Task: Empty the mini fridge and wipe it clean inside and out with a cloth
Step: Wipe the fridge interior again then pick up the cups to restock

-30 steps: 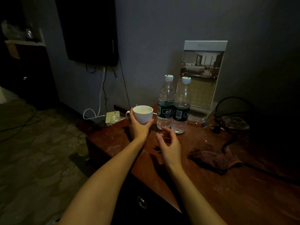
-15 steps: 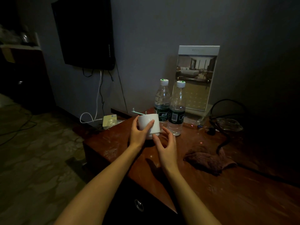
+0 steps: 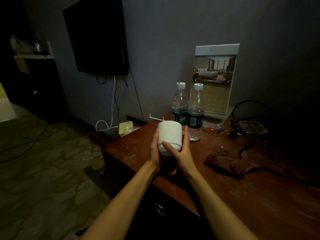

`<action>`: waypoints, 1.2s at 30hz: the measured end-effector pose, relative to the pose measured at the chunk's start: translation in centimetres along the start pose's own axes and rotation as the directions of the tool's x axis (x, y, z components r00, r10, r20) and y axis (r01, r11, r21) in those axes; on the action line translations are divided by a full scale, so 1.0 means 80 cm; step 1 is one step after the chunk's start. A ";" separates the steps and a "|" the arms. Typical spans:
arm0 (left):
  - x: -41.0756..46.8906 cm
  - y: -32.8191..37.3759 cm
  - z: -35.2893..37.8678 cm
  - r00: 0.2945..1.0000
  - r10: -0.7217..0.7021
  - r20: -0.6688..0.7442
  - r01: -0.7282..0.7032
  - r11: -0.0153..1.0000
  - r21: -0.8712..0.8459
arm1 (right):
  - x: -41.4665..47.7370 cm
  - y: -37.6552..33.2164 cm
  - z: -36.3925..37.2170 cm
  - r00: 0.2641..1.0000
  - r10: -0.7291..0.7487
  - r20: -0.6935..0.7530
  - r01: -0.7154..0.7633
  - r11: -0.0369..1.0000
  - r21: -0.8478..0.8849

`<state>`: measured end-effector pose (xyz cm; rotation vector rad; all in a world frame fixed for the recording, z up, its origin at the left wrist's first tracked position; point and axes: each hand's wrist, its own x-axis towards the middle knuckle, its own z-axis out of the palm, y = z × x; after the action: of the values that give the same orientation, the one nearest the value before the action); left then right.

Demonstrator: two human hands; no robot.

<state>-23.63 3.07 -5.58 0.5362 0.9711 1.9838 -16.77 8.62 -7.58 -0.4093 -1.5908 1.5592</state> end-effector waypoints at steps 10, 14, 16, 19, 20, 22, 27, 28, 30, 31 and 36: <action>-0.004 -0.014 0.002 0.993 0.096 -0.065 -0.070 0.943 0.326 | 0.017 -0.002 -0.012 0.975 0.215 -0.055 -0.181 0.913 0.365; -0.010 -0.018 0.007 0.984 0.171 0.054 -0.175 0.843 0.509 | 0.021 -0.003 -0.020 0.935 0.340 -0.106 -0.244 0.829 0.503; -0.012 -0.023 0.004 0.945 0.322 0.061 -0.277 0.684 0.675 | 0.020 -0.002 -0.018 0.914 0.389 -0.111 -0.295 0.830 0.474; -0.023 -0.031 0.001 0.754 0.641 0.145 -0.342 0.195 0.919 | 0.023 0.001 -0.028 0.890 0.434 -0.140 -0.334 0.829 0.449; -0.027 -0.033 0.004 0.728 0.666 0.163 -0.351 0.157 0.923 | 0.023 0.000 -0.032 0.885 0.443 -0.147 -0.339 0.826 0.451; -0.030 -0.037 0.009 0.754 0.635 0.169 -0.353 0.175 0.919 | 0.022 -0.005 -0.036 0.897 0.411 -0.160 -0.294 0.827 0.479; -0.042 -0.044 0.020 0.831 0.548 0.097 -0.305 0.302 0.903 | 0.025 -0.003 -0.039 0.919 0.373 -0.125 -0.264 0.821 0.506; -0.043 -0.044 0.021 0.816 0.569 0.105 -0.328 0.306 0.894 | 0.023 -0.006 -0.039 0.923 0.377 -0.079 -0.285 0.807 0.518; -0.040 -0.041 0.021 0.783 0.612 0.109 -0.355 0.296 0.887 | 0.026 -0.008 -0.043 0.919 0.394 -0.006 -0.334 0.788 0.518; -0.039 -0.041 0.021 0.770 0.629 0.109 -0.357 0.282 0.891 | 0.027 -0.007 -0.044 0.905 0.425 -0.011 -0.352 0.763 0.541; -0.040 -0.044 0.022 0.760 0.629 0.162 -0.339 0.172 0.925 | 0.027 0.003 -0.045 0.865 0.498 -0.064 -0.342 0.678 0.651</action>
<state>-18.90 2.42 -7.36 1.4091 2.4282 1.8355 -15.43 12.58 -7.62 -0.5913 -0.7298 2.1891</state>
